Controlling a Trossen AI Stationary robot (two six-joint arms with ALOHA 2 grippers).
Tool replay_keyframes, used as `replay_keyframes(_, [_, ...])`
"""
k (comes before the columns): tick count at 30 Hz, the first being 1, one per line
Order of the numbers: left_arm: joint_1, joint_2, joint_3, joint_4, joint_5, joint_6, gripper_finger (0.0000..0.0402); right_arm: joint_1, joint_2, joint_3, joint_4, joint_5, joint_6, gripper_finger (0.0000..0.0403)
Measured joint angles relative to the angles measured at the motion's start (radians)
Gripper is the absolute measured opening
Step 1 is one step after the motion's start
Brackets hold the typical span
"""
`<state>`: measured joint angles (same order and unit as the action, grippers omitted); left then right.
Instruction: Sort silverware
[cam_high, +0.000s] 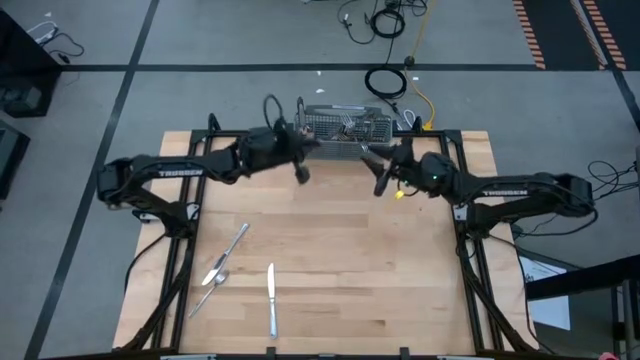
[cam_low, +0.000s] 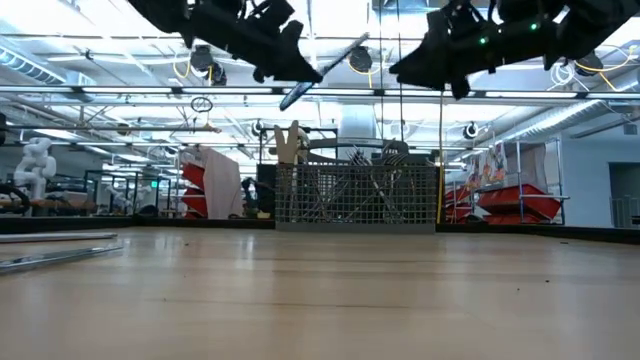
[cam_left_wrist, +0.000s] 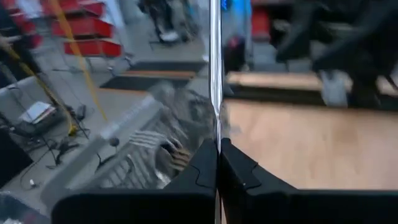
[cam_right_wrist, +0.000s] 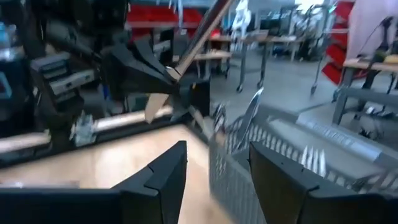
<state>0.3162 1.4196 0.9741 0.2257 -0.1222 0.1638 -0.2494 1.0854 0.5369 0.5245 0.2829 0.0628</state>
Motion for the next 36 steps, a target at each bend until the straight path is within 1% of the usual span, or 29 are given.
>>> replay_keyframes(2, [0.021,0.003,-0.003,0.074,0.003,-0.026,0.0005,-0.020,0.001,0.000,0.054,-0.012,0.001,0.0162])
replay_keyframes(4, [0.030,0.018,-0.002,0.156,0.021,-0.028,0.0005,-0.040,0.008,-0.002,0.154,-0.067,0.003,0.0165])
replay_keyframes(7, [0.042,0.024,-0.003,0.192,0.067,-0.029,0.0005,-0.073,0.013,0.000,0.302,-0.116,0.024,0.0171])
replay_keyframes(10, [0.045,0.039,-0.003,0.254,0.102,-0.054,0.0004,-0.120,0.027,0.005,0.365,-0.178,0.038,0.0178])
replay_keyframes(13, [0.044,0.058,-0.003,0.301,0.145,-0.080,0.0004,-0.164,0.059,0.054,0.365,-0.289,0.071,0.0185])
replay_keyframes(17, [0.038,0.083,-0.003,0.320,0.158,-0.107,0.0004,-0.193,0.119,0.151,0.299,-0.450,0.083,0.0193])
replay_keyframes(21, [0.030,0.084,-0.003,0.366,0.191,-0.108,0.0004,-0.203,0.164,0.232,0.264,-0.543,0.083,0.0197])
replay_keyframes(24, [0.022,0.084,-0.003,0.393,0.207,-0.115,0.0004,-0.209,0.188,0.260,0.242,-0.571,0.074,0.0197])
replay_keyframes(28, [0.018,0.084,-0.003,0.409,0.239,-0.132,0.0004,-0.217,0.208,0.277,0.260,-0.603,0.074,0.0197])
replay_keyframes(36, [0.008,0.099,-0.003,0.424,0.253,-0.133,0.0004,-0.223,0.227,0.328,0.255,-0.633,0.043,0.0197])
